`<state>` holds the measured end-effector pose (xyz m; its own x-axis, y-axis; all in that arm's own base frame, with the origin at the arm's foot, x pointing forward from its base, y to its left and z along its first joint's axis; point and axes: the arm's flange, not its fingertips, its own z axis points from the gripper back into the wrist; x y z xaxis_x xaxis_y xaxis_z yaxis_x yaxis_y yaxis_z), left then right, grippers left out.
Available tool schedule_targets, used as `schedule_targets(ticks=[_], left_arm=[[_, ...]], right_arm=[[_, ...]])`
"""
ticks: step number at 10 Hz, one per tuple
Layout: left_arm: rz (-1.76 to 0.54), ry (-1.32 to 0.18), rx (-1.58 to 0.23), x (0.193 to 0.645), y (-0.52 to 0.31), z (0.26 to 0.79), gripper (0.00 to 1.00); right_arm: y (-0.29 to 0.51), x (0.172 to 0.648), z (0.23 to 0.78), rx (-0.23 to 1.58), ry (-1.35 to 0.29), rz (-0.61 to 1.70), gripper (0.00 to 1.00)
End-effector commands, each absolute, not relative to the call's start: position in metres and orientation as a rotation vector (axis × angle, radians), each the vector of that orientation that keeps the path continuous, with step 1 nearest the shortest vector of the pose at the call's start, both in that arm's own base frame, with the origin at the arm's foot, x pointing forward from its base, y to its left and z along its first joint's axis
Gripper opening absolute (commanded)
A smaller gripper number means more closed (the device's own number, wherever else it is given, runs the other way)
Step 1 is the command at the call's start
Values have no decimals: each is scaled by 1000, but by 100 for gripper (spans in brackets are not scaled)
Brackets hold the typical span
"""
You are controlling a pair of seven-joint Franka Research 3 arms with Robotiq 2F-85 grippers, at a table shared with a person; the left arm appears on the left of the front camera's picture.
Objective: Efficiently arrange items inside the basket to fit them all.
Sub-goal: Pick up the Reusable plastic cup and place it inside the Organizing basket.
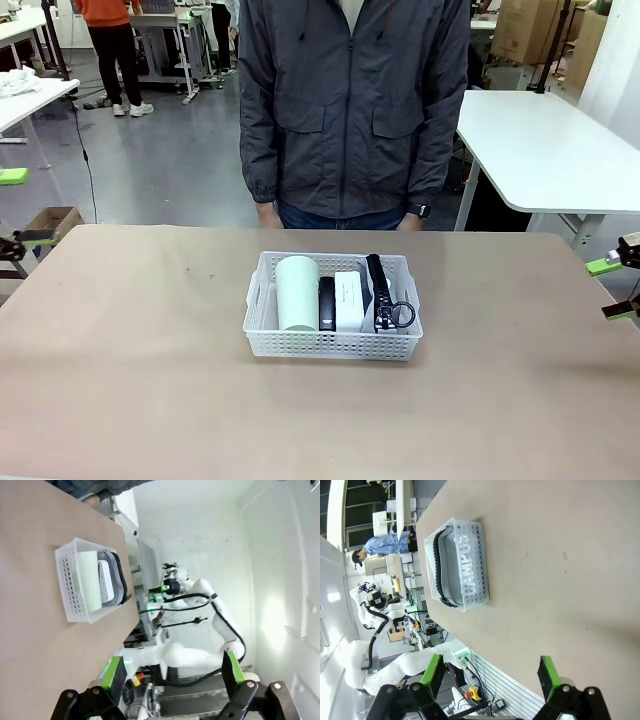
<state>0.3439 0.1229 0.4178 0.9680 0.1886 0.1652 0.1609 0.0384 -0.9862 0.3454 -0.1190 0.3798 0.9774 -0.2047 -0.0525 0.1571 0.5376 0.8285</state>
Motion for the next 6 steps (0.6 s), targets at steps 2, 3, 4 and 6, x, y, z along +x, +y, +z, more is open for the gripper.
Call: schedule_targets(ticks=[2,3,4,6], left_arm=[[-68,-125,-1656,377,153,392,100],[27,-245,-1586,348,136,404,98],[27,-245,-1586,348,136,404,98],[27,-245,-1586,348,136,404,98]], right_arm=[[-120,345,382,990,-59,-208,100],[-120,345,382,990,-59,-208,100],[-120,345,382,990,-59,-208,100],[-120,345,382,990,-59,-208,100]])
